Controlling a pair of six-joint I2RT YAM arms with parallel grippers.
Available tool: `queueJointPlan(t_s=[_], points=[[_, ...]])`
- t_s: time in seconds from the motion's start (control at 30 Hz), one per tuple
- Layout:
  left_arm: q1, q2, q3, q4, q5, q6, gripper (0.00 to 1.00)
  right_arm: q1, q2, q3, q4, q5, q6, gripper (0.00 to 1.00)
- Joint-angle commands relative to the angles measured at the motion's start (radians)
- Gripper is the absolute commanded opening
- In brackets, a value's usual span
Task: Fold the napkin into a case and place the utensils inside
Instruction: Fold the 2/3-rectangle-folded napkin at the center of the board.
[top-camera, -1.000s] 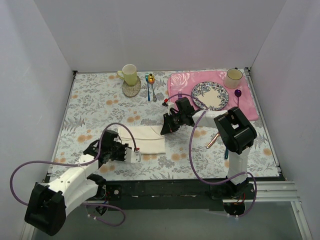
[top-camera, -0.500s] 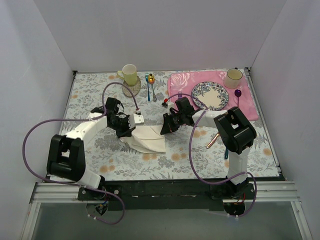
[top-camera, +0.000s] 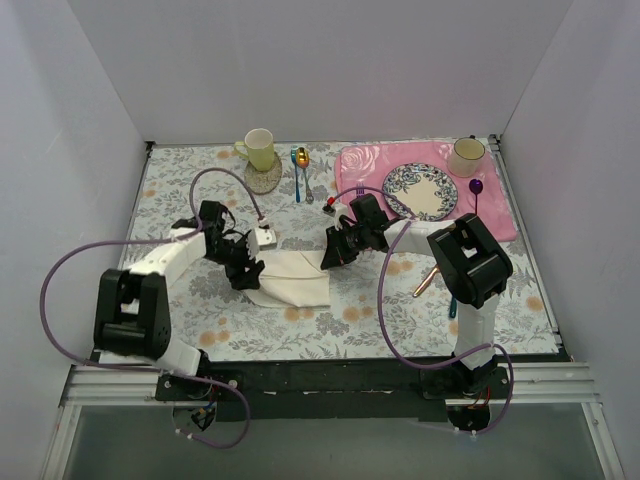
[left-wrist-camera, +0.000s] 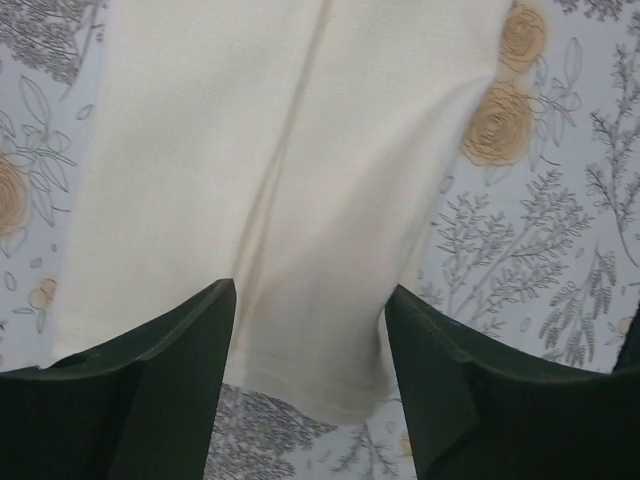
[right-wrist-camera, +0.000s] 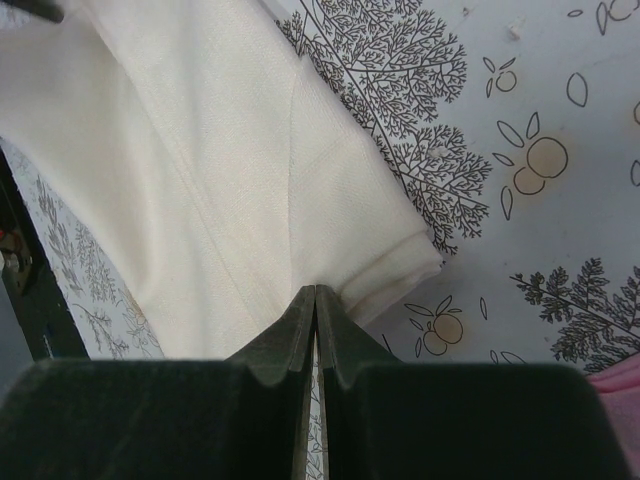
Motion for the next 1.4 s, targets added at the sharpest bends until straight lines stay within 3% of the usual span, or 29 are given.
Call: queueJointPlan(t_s=[0.0, 0.17, 0.3, 0.7, 0.9, 1.13, 1.37], points=[[-0.082, -0.281, -0.195, 0.152, -0.037, -0.046, 0.56, 0.0, 0.093, -0.036, -0.124, 0.198, -0.074, 0.11], [-0.291, -0.502, -0.397, 0.408, -0.218, -0.185, 0.49, 0.001, 0.085, -0.048, -0.118, 0.198, -0.068, 0.11], [-0.43, -0.42, -0.36, 0.424, -0.259, -0.238, 0.43, 0.0, 0.082, -0.056, -0.113, 0.197, -0.066, 0.11], [-0.591, -0.244, -0.332, 0.507, -0.308, -0.244, 0.31, 0.0, 0.085, -0.054, -0.107, 0.192, -0.066, 0.11], [-0.604, -0.135, -0.324, 0.508, -0.354, -0.245, 0.24, 0.001, 0.087, -0.056, -0.102, 0.188, -0.065, 0.11], [-0.587, -0.06, -0.281, 0.459, -0.33, -0.247, 0.0, 0.0, 0.085, -0.051, -0.112, 0.189, -0.074, 0.1], [-0.454, -0.033, -0.105, 0.252, -0.102, -0.242, 0.0, 0.0, 0.084, -0.05, -0.112, 0.183, -0.088, 0.1]])
